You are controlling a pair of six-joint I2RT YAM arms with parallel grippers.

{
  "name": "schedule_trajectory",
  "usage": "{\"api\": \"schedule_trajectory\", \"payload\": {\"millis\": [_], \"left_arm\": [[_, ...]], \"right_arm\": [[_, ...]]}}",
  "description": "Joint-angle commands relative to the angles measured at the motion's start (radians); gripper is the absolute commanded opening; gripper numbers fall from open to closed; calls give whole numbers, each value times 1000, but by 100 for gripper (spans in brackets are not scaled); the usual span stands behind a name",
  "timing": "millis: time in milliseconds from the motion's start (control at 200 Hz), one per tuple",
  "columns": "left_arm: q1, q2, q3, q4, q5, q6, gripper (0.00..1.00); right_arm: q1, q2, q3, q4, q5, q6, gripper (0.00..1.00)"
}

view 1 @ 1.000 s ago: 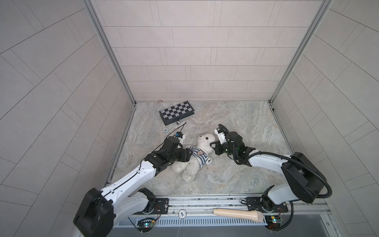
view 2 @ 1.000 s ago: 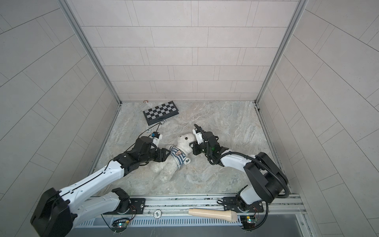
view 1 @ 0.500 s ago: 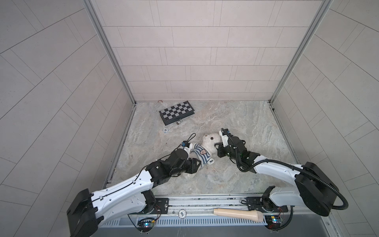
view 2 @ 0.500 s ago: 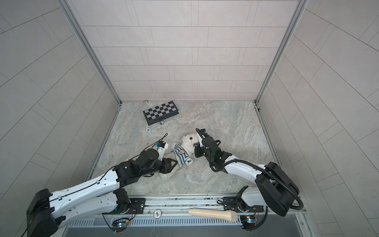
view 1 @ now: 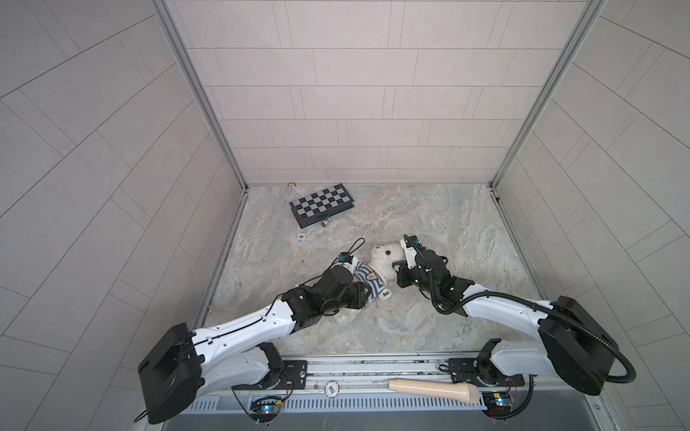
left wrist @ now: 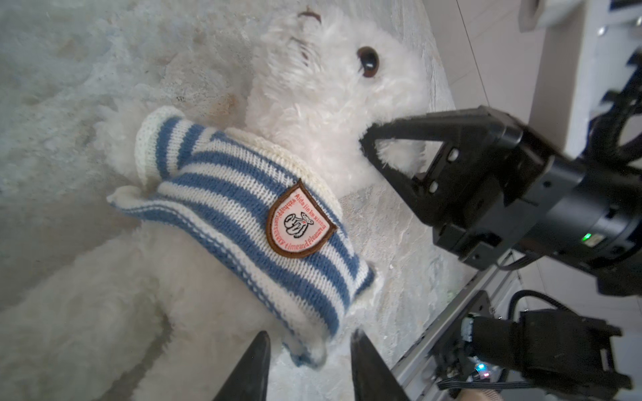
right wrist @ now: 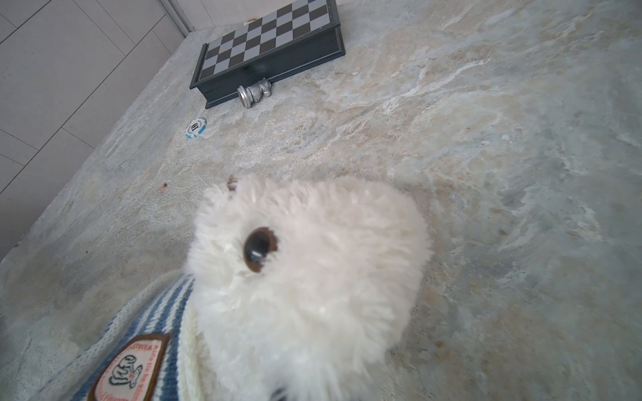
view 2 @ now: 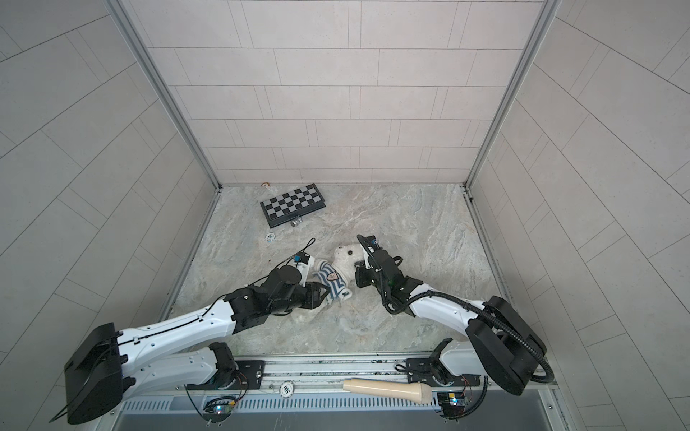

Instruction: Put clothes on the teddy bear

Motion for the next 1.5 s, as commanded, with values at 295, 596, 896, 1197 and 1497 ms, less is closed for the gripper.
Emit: {"api": "schedule_trajectory", "payload": {"millis": [295, 596, 896, 1197, 1497], "left_arm": [[-4, 78, 60, 28, -66, -37, 17], [18, 0, 0, -42, -129, -31, 0], [105, -60, -47, -65, -92, 7, 0], [248, -153, -80, -128, -4, 81, 0], [342, -186, -95, -173, 50, 144, 0]], "right_arm": [[9, -44, -22, 15, 28, 8, 0], [12, -54, -32, -27, 53, -46, 0], [13, -44, -32, -62, 87, -107, 0], [-1, -16, -25, -96, 139, -182, 0], [-24, -10, -20, -122, 138, -200, 0]]}}
